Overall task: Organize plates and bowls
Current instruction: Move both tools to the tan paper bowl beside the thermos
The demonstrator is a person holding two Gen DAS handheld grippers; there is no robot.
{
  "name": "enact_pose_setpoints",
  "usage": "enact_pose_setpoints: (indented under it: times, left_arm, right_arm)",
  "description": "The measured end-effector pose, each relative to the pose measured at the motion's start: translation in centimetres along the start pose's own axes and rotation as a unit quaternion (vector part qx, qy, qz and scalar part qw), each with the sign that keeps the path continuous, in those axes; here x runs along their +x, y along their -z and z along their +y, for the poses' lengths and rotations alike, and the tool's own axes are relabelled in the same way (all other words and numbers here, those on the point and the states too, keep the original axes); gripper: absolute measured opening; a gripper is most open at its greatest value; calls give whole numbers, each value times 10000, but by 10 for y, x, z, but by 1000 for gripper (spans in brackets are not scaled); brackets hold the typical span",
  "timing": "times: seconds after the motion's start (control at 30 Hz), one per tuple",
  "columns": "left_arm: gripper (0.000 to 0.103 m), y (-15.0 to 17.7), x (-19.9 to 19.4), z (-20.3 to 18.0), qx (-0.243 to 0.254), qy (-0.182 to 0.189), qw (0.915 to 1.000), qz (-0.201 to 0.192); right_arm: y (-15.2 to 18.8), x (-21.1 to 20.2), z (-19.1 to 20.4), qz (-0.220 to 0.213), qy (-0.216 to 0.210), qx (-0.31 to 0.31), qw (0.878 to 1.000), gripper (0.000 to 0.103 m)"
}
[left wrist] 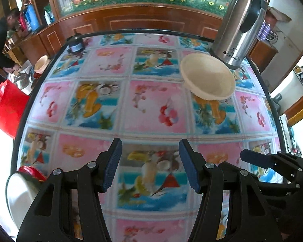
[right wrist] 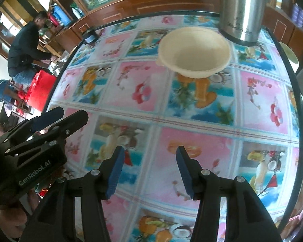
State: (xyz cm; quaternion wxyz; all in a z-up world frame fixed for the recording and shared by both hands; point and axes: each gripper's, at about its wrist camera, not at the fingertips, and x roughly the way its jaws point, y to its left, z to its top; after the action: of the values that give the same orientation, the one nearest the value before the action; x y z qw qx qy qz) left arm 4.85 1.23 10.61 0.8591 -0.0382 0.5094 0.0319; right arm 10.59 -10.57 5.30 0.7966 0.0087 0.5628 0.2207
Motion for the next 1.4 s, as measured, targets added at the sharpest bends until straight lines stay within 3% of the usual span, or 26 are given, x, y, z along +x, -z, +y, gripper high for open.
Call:
enact_pose_setpoints:
  times: [0.5, 1.0, 1.4]
  left_arm:
    - [59, -49, 46, -44, 21, 23, 10000, 45]
    - [59, -91, 95, -53, -279, 70, 9994, 201]
    - [59, -113, 141, -57, -456, 99, 9977, 493]
  right_arm:
    - [-28, 11, -55, -90, 542, 64, 9985, 57]
    - [-77, 14, -98, -447, 363, 250, 9980, 59]
    - [-121, 53, -119, -359, 148, 399, 9984, 59]
